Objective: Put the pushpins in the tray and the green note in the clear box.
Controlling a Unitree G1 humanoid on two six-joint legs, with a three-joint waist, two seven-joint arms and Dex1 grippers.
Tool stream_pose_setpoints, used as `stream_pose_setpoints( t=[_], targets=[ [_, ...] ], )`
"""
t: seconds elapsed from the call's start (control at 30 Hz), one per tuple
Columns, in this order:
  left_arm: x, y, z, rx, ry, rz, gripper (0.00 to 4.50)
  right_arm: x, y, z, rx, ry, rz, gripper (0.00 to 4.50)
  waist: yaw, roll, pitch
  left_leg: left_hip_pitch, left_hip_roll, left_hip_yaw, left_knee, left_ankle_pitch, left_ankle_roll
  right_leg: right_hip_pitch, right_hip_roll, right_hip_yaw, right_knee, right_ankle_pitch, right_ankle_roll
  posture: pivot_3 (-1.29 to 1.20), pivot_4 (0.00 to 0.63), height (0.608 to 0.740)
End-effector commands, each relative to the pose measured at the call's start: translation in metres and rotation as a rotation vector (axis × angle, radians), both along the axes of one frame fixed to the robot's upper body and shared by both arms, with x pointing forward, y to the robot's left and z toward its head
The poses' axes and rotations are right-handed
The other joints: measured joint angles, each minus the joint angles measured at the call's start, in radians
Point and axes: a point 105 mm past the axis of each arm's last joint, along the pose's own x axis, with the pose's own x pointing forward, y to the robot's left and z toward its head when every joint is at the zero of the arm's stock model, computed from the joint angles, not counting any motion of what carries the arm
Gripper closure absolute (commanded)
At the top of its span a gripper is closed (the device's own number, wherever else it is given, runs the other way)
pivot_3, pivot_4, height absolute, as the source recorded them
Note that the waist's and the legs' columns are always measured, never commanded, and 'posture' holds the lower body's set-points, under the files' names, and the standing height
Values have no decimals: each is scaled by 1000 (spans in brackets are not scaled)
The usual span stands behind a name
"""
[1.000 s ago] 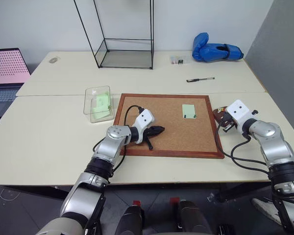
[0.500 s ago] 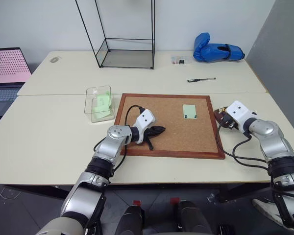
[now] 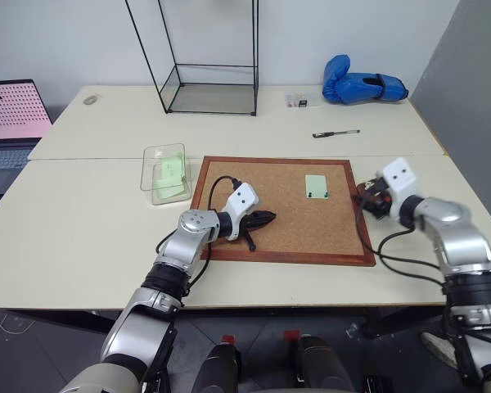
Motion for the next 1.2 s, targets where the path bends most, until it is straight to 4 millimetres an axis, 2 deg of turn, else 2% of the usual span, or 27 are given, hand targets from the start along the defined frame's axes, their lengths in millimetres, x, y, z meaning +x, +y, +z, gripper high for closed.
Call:
stream_pose_setpoints(
  t=[0.03,0.17,0.43,0.47,0.5,0.7,0.77,0.93,1.0,1.2],
  targets=[
    [-11,10,-33,84,100,5,4500,6,18,12,84,-83,-30,1161,-1,0,0,0,0,0,0,0,0,0,0,0,0,0,0,0,150,740],
    [-12,9,-33,81,100,6,4500,18,29,2,134,-117,-98,1161,-2,0,0,0,0,0,0,0,0,0,0,0,0,0,0,0,150,740],
    [-12,8,-32,79,99,8,4500,32,31,-4,195,-129,-161,1161,-4,0,0,0,0,0,0,0,0,0,0,0,0,0,0,0,150,740],
    [-12,8,-32,79,99,8,4500,33,30,-5,197,-128,-165,1517,-4,0,0,0,0,0,0,0,0,0,0,0,0,0,0,0,150,740],
    [-12,8,-32,79,99,8,4500,33,30,-5,200,-127,-167,1607,-4,0,0,0,0,0,0,0,0,0,0,0,0,0,0,0,150,740],
    [-12,8,-32,79,100,9,4500,34,32,-6,213,-121,-158,3011,-4,0,0,0,0,0,0,0,0,0,0,0,0,0,0,0,150,740],
    [-13,9,-32,79,101,9,4500,33,33,-6,215,-122,-150,3267,-4,0,0,0,0,0,0,0,0,0,0,0,0,0,0,0,150,740],
    [-13,9,-33,83,104,7,4500,30,40,0,231,-143,-120,4276,-4,0,0,0,0,0,0,0,0,0,0,0,0,0,0,0,150,740],
    [-13,9,-33,84,105,7,4500,28,44,6,250,-165,-102,4482,-4,0,0,0,0,0,0,0,0,0,0,0,0,0,0,0,150,740],
    [-14,8,-34,85,110,4,4500,21,58,21,290,-217,-32,4482,-3,0,0,-1,0,0,-1,0,0,-1,0,0,0,0,0,0,150,740]
  ],
)
